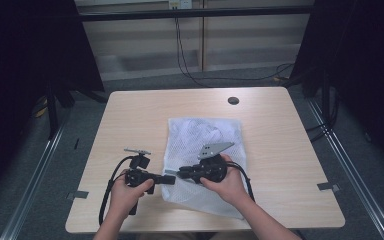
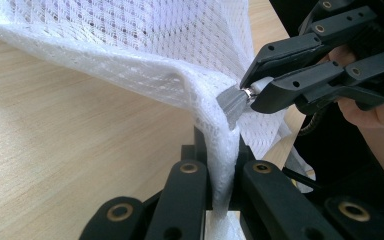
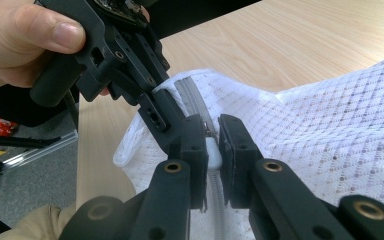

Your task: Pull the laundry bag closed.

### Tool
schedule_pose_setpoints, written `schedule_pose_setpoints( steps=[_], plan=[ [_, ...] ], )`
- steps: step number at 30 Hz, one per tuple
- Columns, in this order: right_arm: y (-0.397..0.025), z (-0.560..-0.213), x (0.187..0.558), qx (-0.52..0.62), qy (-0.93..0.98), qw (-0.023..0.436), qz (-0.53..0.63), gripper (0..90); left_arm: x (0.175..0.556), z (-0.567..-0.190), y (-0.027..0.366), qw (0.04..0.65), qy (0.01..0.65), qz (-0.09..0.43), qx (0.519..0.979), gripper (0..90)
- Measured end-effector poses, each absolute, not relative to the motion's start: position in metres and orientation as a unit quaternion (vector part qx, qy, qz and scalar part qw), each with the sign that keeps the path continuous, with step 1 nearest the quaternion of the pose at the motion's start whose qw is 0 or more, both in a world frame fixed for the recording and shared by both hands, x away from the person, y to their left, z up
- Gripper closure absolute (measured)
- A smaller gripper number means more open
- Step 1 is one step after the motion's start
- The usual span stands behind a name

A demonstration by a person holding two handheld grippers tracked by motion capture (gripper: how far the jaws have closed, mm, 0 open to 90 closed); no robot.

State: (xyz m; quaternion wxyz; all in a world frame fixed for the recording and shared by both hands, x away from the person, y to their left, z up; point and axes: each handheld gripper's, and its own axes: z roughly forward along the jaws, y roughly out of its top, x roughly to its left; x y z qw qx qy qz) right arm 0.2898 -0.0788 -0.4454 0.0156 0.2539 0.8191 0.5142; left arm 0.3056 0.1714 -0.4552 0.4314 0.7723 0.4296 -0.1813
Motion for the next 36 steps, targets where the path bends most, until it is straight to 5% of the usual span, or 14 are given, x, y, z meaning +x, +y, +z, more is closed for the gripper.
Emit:
schedule_pose_setpoints(
  steps=[36],
  plan=[
    [-0.096, -0.453, 0.29, 0.255, 0.824, 0.022, 0.506, 82.1, 0.304, -0.45, 0.18, 0.436, 0.44, -0.177, 0.765, 90.0]
  ],
)
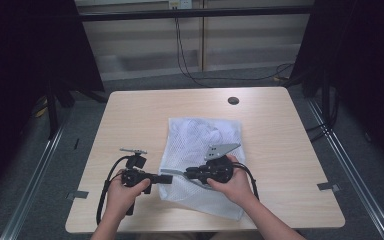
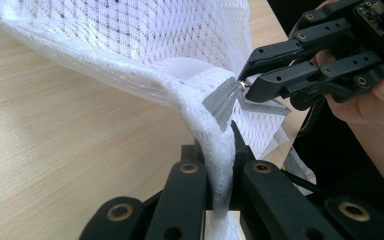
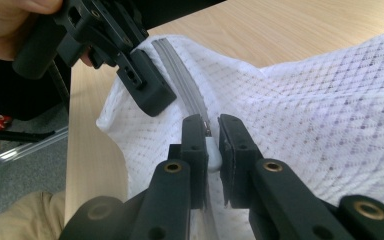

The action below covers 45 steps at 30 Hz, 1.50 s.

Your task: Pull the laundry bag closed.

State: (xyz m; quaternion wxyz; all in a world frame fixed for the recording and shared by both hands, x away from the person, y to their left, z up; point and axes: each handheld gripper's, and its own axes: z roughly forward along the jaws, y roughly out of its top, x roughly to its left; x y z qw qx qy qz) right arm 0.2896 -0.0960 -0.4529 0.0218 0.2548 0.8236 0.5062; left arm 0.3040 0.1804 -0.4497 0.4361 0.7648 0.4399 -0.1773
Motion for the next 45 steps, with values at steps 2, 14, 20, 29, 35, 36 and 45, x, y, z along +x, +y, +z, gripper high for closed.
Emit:
schedule_pose_setpoints(
  steps=[2, 14, 20, 29, 35, 36, 45],
  plan=[
    [-0.097, -0.454, 0.29, 0.256, 0.825, 0.023, 0.504, 82.1, 0.304, -0.45, 0.182, 0.437, 0.441, -0.182, 0.763, 90.0],
    [-0.102, -0.456, 0.29, 0.253, 0.828, 0.02, 0.5, 82.1, 0.305, -0.451, 0.182, 0.435, 0.444, -0.177, 0.763, 90.0],
    [-0.104, -0.455, 0.29, 0.253, 0.828, 0.019, 0.501, 82.1, 0.305, -0.451, 0.181, 0.436, 0.443, -0.175, 0.764, 90.0],
    [-0.11, -0.456, 0.29, 0.255, 0.826, 0.023, 0.502, 82.1, 0.305, -0.451, 0.183, 0.435, 0.443, -0.17, 0.765, 90.0],
    [-0.11, -0.456, 0.29, 0.254, 0.825, 0.022, 0.504, 82.1, 0.305, -0.451, 0.183, 0.436, 0.444, -0.17, 0.764, 90.0],
    [-0.11, -0.456, 0.289, 0.253, 0.825, 0.021, 0.504, 82.0, 0.305, -0.451, 0.183, 0.436, 0.444, -0.17, 0.764, 90.0],
    [-0.111, -0.458, 0.288, 0.253, 0.825, 0.02, 0.505, 82.1, 0.305, -0.451, 0.184, 0.435, 0.447, -0.17, 0.763, 90.0]
  ],
)
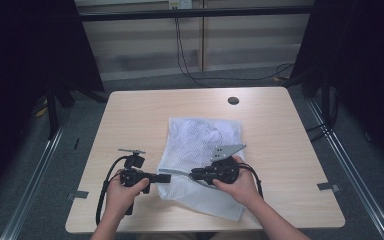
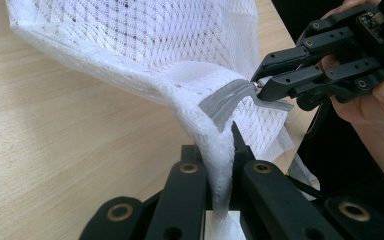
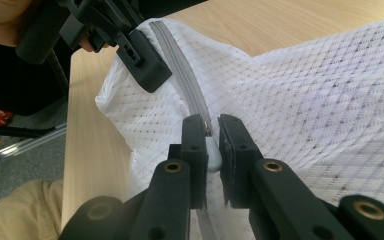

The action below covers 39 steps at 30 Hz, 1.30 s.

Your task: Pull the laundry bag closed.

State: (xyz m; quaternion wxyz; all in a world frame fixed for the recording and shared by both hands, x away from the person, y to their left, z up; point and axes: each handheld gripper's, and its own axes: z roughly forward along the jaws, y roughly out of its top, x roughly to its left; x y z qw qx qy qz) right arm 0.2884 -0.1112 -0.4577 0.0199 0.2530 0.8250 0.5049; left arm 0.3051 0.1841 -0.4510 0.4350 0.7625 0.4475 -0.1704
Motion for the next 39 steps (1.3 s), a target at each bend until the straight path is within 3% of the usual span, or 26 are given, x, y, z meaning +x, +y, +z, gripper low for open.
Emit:
schedule_pose_setpoints(
  steps=[39],
  plan=[
    [-0.125, -0.459, 0.285, 0.259, 0.822, 0.018, 0.506, 82.1, 0.305, -0.452, 0.186, 0.432, 0.456, -0.17, 0.759, 90.0]
  ],
)
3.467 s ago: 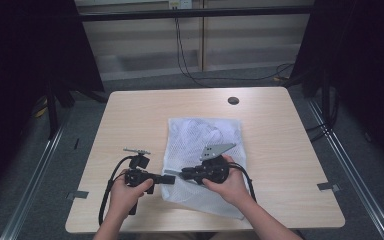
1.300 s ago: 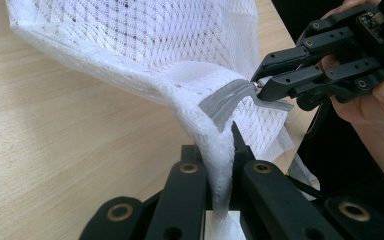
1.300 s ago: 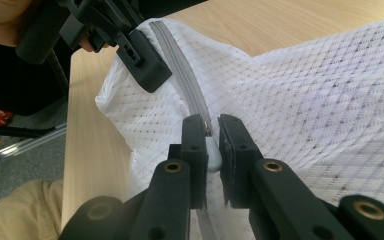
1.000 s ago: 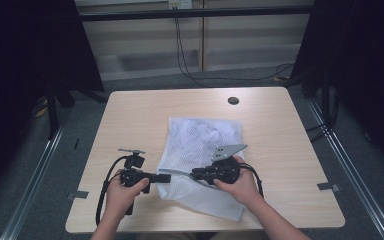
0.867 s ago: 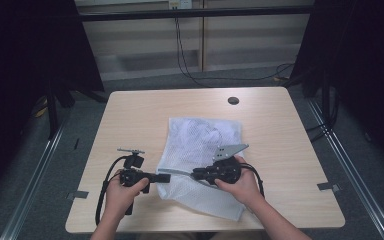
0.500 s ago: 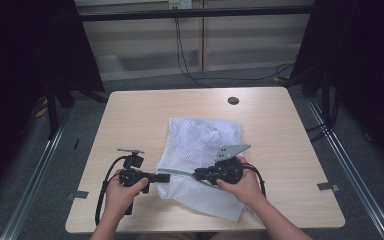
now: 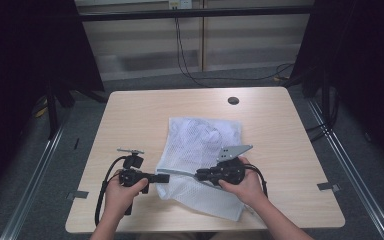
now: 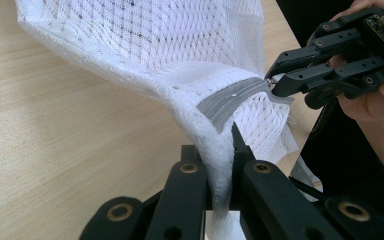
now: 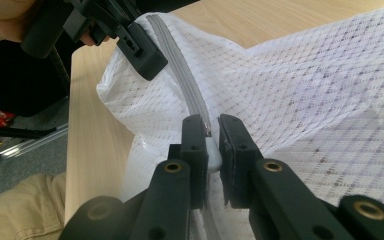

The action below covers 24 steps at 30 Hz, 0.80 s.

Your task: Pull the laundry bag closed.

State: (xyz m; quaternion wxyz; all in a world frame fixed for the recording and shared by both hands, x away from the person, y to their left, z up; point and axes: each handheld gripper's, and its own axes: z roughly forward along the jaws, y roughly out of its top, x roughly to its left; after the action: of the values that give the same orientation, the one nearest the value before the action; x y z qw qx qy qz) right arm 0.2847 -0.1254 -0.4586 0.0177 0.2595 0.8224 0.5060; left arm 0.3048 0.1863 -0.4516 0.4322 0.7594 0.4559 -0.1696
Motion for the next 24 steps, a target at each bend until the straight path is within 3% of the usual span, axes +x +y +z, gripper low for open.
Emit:
schedule_pose_setpoints(
  steps=[24],
  plan=[
    [-0.1275, -0.4603, 0.285, 0.258, 0.824, 0.017, 0.504, 82.1, 0.3025, -0.4512, 0.1942, 0.433, 0.461, -0.157, 0.758, 90.0]
  ],
)
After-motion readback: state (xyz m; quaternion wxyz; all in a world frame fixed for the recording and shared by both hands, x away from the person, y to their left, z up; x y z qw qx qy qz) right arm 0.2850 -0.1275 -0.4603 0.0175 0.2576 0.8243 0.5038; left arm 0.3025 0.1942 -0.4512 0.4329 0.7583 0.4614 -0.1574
